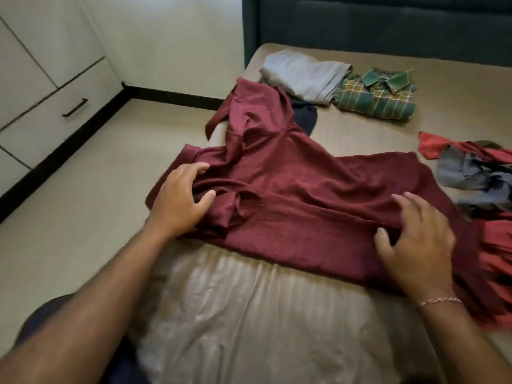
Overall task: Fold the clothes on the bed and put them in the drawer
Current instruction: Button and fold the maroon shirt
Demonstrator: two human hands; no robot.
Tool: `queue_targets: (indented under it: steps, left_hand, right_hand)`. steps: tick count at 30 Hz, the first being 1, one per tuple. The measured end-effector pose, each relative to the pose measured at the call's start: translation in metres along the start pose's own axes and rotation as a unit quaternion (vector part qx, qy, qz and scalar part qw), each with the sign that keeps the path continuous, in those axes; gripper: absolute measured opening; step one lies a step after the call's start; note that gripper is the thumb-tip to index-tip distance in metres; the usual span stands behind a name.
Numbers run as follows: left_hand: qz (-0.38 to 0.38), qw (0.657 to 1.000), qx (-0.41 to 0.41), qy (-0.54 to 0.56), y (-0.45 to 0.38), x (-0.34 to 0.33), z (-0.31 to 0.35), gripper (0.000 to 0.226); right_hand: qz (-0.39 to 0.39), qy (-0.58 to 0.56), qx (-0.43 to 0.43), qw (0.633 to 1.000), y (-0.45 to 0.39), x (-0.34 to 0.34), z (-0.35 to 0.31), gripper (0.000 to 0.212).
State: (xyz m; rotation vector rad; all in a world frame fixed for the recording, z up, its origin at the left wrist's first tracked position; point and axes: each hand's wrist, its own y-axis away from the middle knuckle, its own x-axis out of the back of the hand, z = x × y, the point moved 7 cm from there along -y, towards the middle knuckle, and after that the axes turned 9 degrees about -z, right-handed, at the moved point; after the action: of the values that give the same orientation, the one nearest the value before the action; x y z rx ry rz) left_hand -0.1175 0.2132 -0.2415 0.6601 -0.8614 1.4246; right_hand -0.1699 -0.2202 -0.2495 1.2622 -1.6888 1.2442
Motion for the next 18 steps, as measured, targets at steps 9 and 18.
queue_targets:
  steps: [9,18]
  left_hand:
    - [-0.012,0.960,0.280,0.019,0.107,0.001,-0.114,0.057]
    - [0.021,0.934,0.337,0.116,0.105,-0.011,-0.139,0.013]
  right_hand:
    - [-0.222,-0.255,0.217,0.916,0.049,-0.104,-0.238,0.053]
    - [-0.309,-0.279,0.165,0.894,0.053,-0.116,-0.306,0.054]
